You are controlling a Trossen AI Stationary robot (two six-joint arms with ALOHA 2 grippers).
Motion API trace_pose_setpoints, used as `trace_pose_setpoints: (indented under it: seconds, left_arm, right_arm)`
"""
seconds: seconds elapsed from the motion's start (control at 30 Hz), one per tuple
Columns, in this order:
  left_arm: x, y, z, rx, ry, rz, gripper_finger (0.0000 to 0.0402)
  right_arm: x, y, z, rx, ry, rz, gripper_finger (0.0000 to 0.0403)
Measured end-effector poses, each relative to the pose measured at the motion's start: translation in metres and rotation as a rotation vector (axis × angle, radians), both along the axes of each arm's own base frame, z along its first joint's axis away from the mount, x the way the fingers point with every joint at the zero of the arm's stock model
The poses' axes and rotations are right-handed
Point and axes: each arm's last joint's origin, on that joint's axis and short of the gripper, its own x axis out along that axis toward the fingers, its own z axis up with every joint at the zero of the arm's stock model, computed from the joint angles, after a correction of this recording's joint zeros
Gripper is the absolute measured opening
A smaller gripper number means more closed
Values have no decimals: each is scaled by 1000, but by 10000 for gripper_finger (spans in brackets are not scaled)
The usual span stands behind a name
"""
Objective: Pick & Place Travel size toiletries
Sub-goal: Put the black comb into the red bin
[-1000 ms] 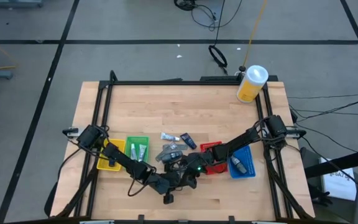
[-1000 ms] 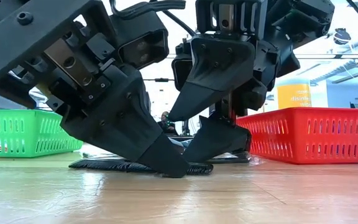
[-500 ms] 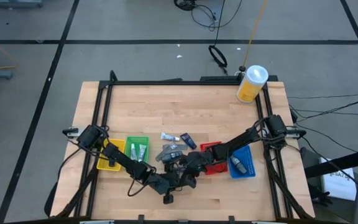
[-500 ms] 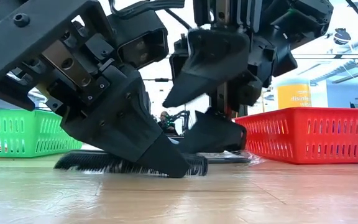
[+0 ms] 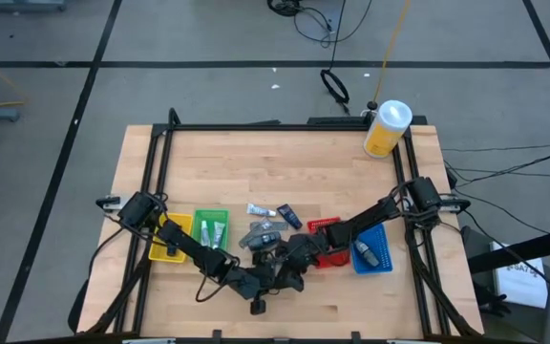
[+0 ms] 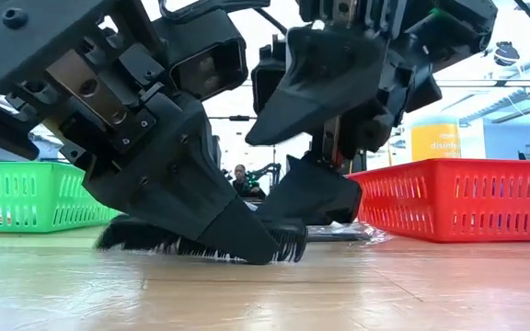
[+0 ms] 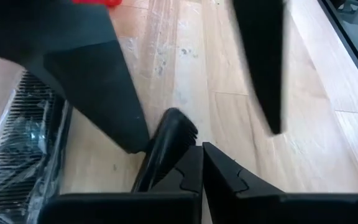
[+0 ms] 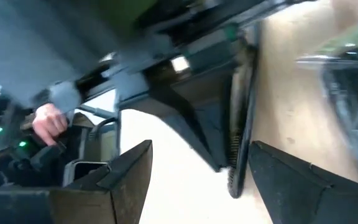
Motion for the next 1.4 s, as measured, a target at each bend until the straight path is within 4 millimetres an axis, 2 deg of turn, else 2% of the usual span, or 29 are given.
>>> trace_pose_setpoints:
  seconds: [0.17, 0.3, 0.43, 0.57, 0.8, 0.93, 1.07, 1.13, 1.23, 1.4]
  left_arm:
    - [-1, -1, 0, 10, -3, -3, 3]
    - [-1, -1, 0, 13, -5, 1, 12]
    - [-1, -1, 0, 13, -6, 4, 12]
    - [-1, -1, 0, 15, -8, 5, 3]
    - [0, 0, 0, 27, -14, 18, 12]
    - [0, 0, 0, 33, -17, 24, 3]
    - [0, 0, 2, 30, -23, 26, 16]
    - [-1, -1, 9, 13, -31, 16, 22]
    - [-6, -5, 27, 15, -59, -28, 25]
    - [-21, -26, 73, 73, -220, -92, 26]
  right_arm:
    - [-1, 5, 1, 2, -17, 27, 254]
    - [-2, 8, 1, -26, -30, 29, 254]
    - [-5, 9, -5, -119, -9, 3, 250]
    - [-8, 10, -9, -208, 2, -26, 230]
    - [-11, 15, -10, -313, -35, -47, 156]
    - [-11, 16, -10, -335, -49, -35, 98]
    - [-11, 15, -10, -335, -44, -31, 30]
    - [-11, 15, -10, -334, -41, -38, 12]
    - [-14, 15, -2, -336, -28, -40, 15]
    - [-29, 17, 28, -348, 0, -34, 9]
